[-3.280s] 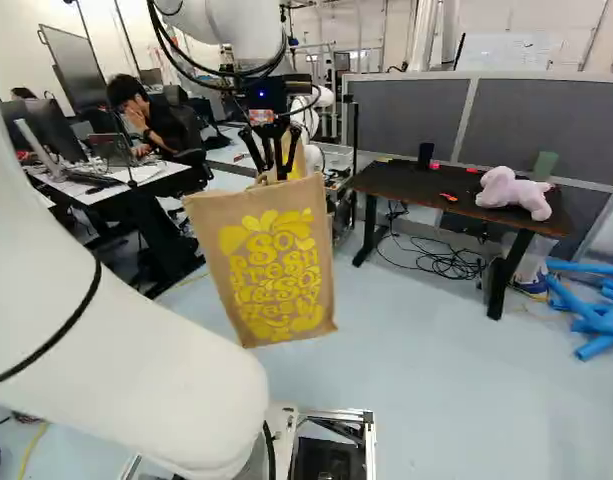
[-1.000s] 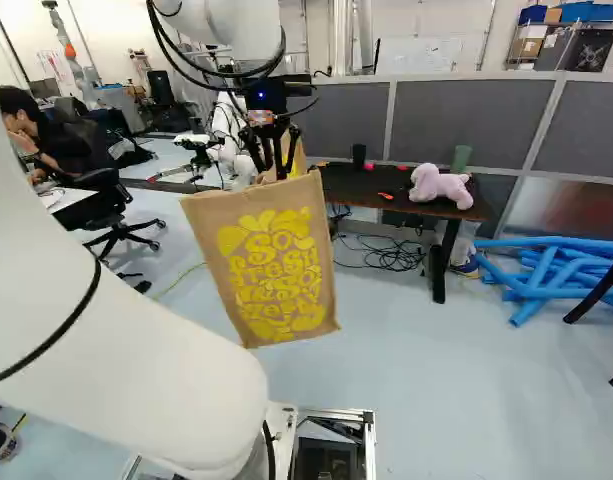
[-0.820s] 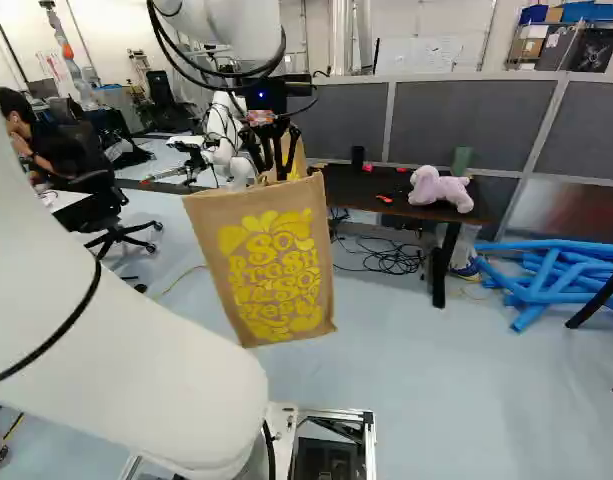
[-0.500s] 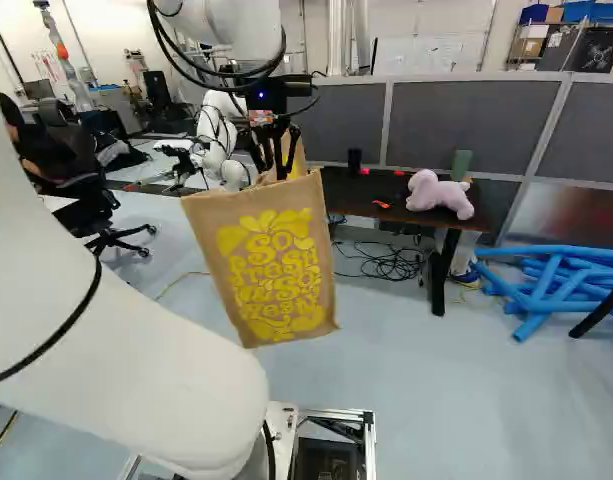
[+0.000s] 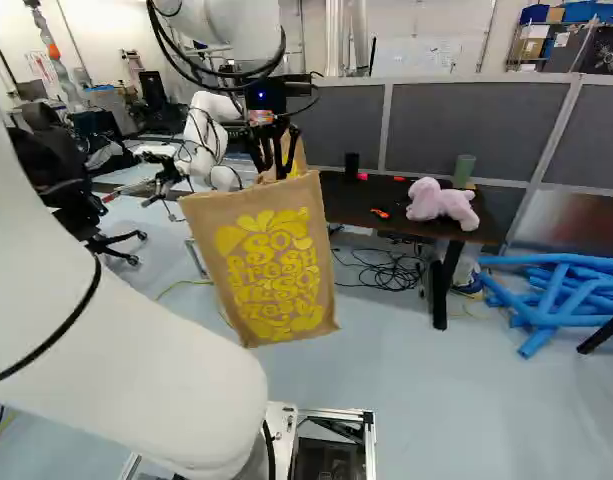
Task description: Pick up the bag on the ground and place it on the table
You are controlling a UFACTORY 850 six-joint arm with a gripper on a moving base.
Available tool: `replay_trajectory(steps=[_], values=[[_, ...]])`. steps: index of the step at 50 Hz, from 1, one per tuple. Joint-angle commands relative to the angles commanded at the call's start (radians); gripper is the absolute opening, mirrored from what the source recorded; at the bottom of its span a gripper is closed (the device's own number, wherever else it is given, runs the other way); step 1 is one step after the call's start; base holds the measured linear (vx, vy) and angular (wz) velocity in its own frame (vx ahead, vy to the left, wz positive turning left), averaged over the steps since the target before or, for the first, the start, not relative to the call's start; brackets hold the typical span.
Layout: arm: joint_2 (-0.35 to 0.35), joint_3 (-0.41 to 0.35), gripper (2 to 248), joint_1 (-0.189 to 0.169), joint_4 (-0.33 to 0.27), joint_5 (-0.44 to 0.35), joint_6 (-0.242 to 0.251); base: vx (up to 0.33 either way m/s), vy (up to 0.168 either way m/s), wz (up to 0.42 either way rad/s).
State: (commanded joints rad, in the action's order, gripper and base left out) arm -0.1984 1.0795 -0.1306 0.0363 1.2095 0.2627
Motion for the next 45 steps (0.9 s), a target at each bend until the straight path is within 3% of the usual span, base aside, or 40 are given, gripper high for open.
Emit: replay_trajectory(steps=[45], values=[[0.0,0.0,23,0.0,0.0,0.0,0.0,0.185,0.0,-0.008]])
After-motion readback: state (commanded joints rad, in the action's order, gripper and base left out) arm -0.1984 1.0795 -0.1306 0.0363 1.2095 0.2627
